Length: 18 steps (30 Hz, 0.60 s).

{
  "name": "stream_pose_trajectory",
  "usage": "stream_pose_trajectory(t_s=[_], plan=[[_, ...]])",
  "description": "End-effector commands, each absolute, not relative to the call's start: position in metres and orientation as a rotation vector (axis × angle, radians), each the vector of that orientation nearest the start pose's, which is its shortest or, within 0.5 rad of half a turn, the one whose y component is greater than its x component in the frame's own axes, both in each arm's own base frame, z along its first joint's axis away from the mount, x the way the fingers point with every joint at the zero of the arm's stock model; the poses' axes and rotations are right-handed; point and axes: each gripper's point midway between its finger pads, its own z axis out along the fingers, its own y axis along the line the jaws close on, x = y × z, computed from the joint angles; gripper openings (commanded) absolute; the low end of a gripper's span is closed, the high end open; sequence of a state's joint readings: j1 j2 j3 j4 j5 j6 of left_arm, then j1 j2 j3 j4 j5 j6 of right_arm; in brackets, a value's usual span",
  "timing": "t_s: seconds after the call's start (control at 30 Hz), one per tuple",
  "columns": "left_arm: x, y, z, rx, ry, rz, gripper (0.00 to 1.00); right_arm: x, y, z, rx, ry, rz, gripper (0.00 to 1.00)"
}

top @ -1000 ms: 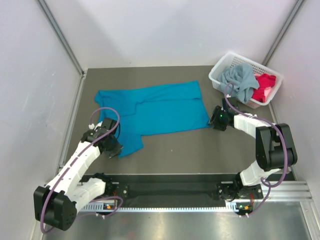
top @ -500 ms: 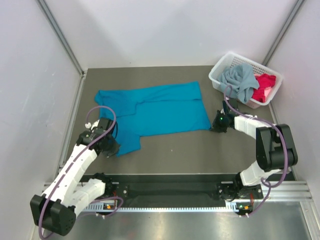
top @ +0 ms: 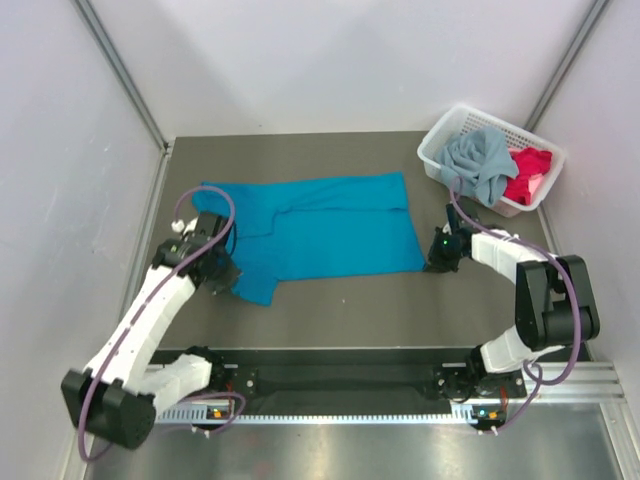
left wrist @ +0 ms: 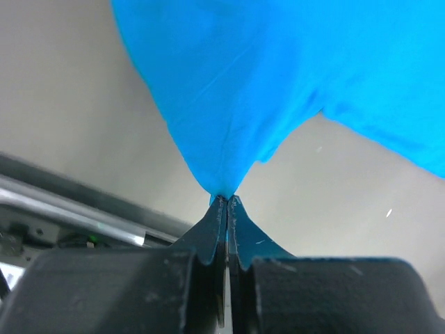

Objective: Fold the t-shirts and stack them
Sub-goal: Fold the tshirt

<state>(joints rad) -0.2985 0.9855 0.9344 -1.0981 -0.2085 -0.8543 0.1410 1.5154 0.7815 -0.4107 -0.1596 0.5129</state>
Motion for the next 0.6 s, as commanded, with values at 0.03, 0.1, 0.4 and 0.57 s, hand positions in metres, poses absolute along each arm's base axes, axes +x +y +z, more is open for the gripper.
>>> stream_pose_trajectory(t_s=[0.03,0.1,0.4,0.57], plan=[[0.255,-0.053,0.171,-0.633,2.480,-0.009,0.00,0.319,0.093,0.047,0.435,2.664,0.417,0.00],[0.284,-0.052,0.181,-0.577,2.461,0.016,0.00,0.326,0.094,0.053,0.430,2.659,0.416,0.00],[0.388,-0.042,0.194,-0.522,2.409,0.023,0.00,0.381,0.106,0.067,0.387,2.668,0.435,0.00],[0.430,-0.028,0.199,-0.546,2.374,-0.003,0.00,0.411,0.106,0.075,0.367,2.657,0.405,0.00]])
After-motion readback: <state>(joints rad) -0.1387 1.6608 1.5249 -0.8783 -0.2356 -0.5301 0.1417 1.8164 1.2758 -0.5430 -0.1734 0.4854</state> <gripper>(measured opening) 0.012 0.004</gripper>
